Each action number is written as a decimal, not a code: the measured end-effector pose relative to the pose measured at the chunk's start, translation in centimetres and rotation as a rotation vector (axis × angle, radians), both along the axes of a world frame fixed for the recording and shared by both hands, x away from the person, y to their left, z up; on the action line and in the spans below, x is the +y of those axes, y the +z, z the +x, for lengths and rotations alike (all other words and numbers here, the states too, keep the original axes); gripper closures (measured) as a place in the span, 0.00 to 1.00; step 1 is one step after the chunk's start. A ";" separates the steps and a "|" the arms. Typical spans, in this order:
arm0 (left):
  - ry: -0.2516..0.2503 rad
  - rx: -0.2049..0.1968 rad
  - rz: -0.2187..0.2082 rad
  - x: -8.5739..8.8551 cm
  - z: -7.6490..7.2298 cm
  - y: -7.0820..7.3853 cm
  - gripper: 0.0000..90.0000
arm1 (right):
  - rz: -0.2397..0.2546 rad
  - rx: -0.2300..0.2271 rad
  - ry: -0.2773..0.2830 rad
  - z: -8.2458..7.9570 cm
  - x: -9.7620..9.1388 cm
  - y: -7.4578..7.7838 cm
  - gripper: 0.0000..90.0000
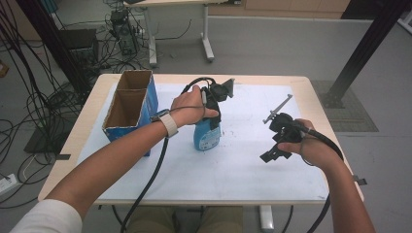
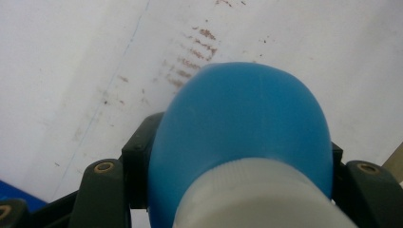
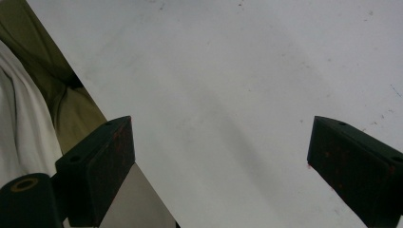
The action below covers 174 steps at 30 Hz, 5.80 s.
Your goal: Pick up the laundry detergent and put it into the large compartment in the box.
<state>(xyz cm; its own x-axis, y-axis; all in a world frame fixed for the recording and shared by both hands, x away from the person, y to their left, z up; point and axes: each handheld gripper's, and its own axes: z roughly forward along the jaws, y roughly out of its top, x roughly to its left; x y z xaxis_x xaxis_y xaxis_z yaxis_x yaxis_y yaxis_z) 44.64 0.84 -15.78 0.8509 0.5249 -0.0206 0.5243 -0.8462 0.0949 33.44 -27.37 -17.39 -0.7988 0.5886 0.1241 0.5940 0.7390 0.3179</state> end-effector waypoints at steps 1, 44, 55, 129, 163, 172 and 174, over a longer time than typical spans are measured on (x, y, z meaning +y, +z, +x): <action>0.000 0.000 0.000 0.0 0.0 0.0 0.42 | -0.001 0.000 0.000 0.0 0.0 0.0 0.09; 0.064 0.021 -0.035 1.6 0.3 1.3 0.42 | 0.001 -0.008 -0.019 -0.5 -0.5 0.3 0.09; 0.137 0.029 -0.006 2.2 0.3 4.2 0.42 | 0.006 -0.016 0.001 -0.6 0.2 0.6 0.09; 0.640 0.006 -0.032 12.7 -5.7 22.9 0.42 | -0.001 -0.121 0.110 -3.2 3.0 3.9 0.09; 0.891 0.010 -0.032 19.0 -5.8 24.5 0.42 | 0.011 -0.123 0.130 -2.7 2.5 3.5 0.09; 0.931 0.004 -0.025 19.7 -5.8 24.4 0.42 | 0.015 -0.119 0.130 -2.3 2.3 3.3 0.09; 0.941 0.006 -0.027 20.0 -5.8 24.3 0.42 | 0.016 -0.119 0.130 -2.2 2.2 3.4 0.09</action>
<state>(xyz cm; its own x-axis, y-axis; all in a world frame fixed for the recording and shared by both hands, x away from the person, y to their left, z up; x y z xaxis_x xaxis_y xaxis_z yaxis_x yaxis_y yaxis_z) 38.86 20.83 8.55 0.0775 0.9960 -0.0453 0.9920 -0.0725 0.1034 31.24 -25.12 -14.01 -0.8778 0.4779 0.0325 0.4509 0.8014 0.3929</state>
